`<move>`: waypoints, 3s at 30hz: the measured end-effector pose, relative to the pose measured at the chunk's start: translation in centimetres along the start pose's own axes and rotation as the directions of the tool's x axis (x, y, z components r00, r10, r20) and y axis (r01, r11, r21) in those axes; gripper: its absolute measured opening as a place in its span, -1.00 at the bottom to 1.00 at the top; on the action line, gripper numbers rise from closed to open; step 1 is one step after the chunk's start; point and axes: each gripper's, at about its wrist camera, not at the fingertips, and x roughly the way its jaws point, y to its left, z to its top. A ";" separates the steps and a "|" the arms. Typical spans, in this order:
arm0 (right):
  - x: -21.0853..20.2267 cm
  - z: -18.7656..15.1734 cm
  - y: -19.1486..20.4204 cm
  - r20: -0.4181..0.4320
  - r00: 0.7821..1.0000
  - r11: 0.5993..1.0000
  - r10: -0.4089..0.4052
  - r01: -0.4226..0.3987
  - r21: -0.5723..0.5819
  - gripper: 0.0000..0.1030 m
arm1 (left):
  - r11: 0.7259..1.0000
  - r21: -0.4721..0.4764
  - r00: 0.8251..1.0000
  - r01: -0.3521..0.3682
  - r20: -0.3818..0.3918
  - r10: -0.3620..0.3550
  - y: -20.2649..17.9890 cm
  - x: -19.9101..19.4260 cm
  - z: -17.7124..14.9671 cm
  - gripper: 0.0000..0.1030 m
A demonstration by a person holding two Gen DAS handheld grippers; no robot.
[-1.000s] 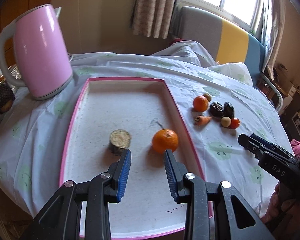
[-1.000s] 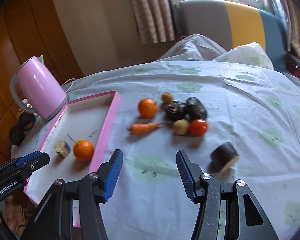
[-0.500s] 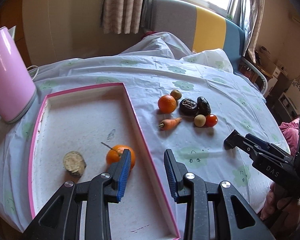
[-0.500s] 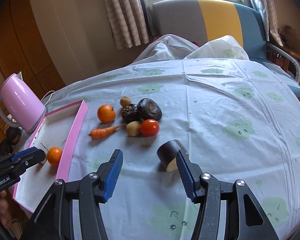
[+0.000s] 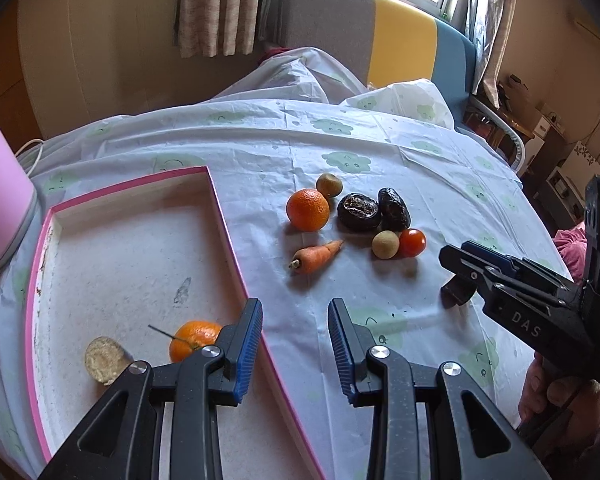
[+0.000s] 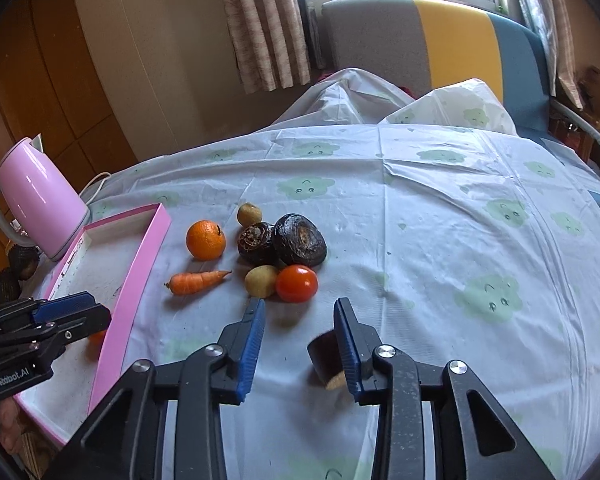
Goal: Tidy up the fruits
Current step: 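Move the right tool toward the tomato while the left tool approaches the carrot, then grasp the carrot with the left tool while the right tool grasps the red tomato, then carry carrot and tomato into the pink tray and open both tools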
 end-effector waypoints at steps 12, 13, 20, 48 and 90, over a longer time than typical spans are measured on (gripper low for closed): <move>4.6 2.1 -0.6 -0.087 0.996 0.999 0.016 -0.019 -0.030 -0.30 | 0.999 0.038 0.996 0.038 -0.087 -0.035 -0.5 4.5 2.0 -0.33; 4.9 2.2 -0.5 -0.093 0.995 0.999 0.021 -0.025 -0.034 -0.30 | 0.999 0.035 0.995 0.039 -0.091 -0.036 -0.5 4.8 2.2 -0.33; 5.8 2.3 -0.4 -0.109 0.993 0.998 0.041 -0.045 -0.033 -0.30 | 0.997 0.052 0.992 0.059 -0.112 -0.053 -0.7 6.4 2.7 -0.31; 3.6 1.5 -0.5 -0.074 0.995 0.997 0.071 -0.071 0.001 -0.41 | 0.996 0.010 0.995 0.091 -0.045 -0.090 -0.9 3.9 2.4 -0.53; 1.7 -3.3 18.2 -0.190 0.935 0.887 0.300 -0.346 -0.305 -0.41 | 0.900 -0.389 0.969 -0.198 0.057 0.239 16.2 -3.9 -3.0 -0.53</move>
